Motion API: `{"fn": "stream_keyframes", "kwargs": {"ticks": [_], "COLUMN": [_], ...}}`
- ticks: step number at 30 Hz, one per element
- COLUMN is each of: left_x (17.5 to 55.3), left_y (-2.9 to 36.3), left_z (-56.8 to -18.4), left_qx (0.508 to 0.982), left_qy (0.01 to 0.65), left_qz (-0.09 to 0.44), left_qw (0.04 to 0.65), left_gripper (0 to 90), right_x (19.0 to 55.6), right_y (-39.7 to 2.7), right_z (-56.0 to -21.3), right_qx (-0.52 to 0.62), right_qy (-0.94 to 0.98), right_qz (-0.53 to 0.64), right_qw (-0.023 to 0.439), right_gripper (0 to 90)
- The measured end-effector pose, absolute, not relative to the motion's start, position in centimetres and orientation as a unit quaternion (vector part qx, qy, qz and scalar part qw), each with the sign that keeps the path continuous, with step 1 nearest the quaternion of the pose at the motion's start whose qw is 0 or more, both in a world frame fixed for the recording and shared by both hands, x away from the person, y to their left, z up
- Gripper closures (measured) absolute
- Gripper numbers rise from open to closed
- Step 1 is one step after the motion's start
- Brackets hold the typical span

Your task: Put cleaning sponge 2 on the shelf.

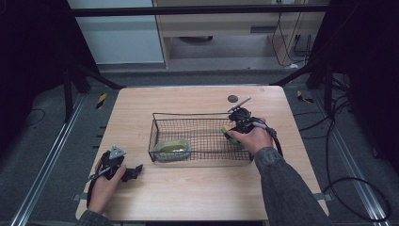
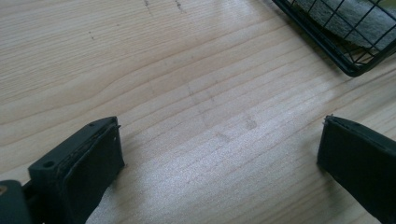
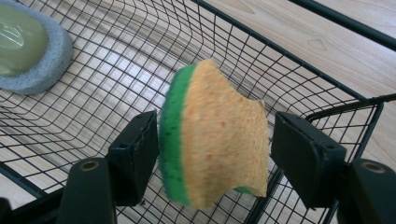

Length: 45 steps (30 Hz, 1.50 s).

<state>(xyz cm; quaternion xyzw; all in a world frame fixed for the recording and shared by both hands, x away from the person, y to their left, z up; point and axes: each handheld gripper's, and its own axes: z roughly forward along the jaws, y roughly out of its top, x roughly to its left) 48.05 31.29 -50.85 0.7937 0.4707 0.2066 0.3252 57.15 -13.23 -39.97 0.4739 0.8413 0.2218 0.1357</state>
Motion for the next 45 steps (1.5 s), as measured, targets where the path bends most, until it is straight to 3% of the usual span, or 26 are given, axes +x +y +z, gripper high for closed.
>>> {"fn": "stream_keyframes", "kwargs": {"ticks": [18, 27, 45], "left_x": [48.1, 48.1, 48.1], "left_y": [31.3, 31.3, 31.3], "left_z": [-50.8, -50.8, -50.8], "left_qx": [0.794, 0.794, 0.794], "left_qy": [0.471, 0.470, 0.470], "left_qz": [0.207, 0.207, 0.207], "left_qw": [0.325, 0.325, 0.325], "left_gripper": [0.0, 0.0, 0.0], "right_x": [56.7, 56.5, 55.8], "right_y": [-13.1, -13.5, -15.2], "right_z": [-39.4, -38.8, -37.3], "right_qx": [0.468, 0.472, 0.475], "right_qy": [0.839, 0.829, 0.810], "right_qz": [0.239, 0.263, 0.314], "right_qw": [0.141, 0.140, 0.142], "right_gripper": [21.0, 9.3, 6.2]}}
